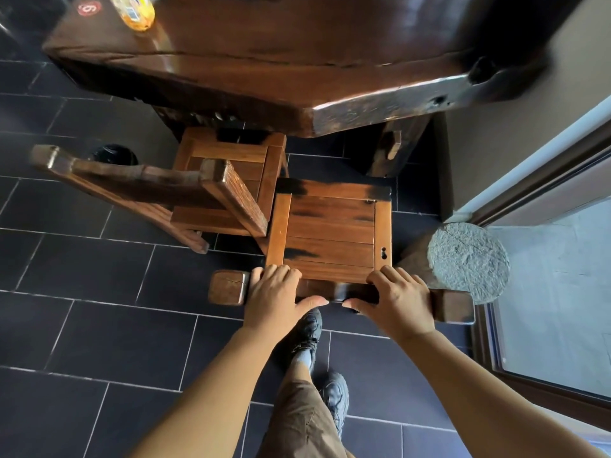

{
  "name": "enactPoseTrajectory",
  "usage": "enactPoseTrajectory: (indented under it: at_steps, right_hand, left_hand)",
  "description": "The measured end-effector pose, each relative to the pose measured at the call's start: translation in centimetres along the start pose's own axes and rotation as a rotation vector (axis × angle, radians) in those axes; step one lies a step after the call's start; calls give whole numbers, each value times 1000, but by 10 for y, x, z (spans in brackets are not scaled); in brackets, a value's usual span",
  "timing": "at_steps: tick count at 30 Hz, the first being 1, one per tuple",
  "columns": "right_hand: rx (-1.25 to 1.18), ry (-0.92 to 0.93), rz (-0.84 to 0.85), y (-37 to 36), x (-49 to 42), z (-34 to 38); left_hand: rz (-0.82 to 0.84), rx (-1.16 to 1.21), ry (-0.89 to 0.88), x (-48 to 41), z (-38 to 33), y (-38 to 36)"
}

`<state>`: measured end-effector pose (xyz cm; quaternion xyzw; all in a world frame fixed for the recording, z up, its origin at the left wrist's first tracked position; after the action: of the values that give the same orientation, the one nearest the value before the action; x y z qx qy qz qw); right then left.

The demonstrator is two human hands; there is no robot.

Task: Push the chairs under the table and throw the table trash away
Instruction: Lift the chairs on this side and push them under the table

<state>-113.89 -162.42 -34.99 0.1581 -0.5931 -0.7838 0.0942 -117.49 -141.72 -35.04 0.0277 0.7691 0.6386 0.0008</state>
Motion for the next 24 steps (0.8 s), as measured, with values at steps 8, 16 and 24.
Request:
enactPoseTrajectory:
  at_steps: [8, 16, 24]
  right_hand:
    - [-33, 12, -41, 0, -30, -3]
    - [-31, 17, -61, -1, -54, -8]
    - [-6, 41, -97, 0, -94, -18]
  left_hand:
    - [-16, 9, -14, -32, 9, 3]
    - [-48, -11, -38, -57, 13, 5]
    - [-69, -18, -47, -99, 17, 8]
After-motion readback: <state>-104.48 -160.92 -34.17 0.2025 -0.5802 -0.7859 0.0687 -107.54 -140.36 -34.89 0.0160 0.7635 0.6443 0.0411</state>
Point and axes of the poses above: each hand's wrist, its own x-axis away from the middle knuckle, its own y-axis out of the back of the hand, z = x × y, the point moved 10 cm from there along -x, towards the middle knuckle, and after that the axes turned 2 degrees about -y, right-handed, at the moved point
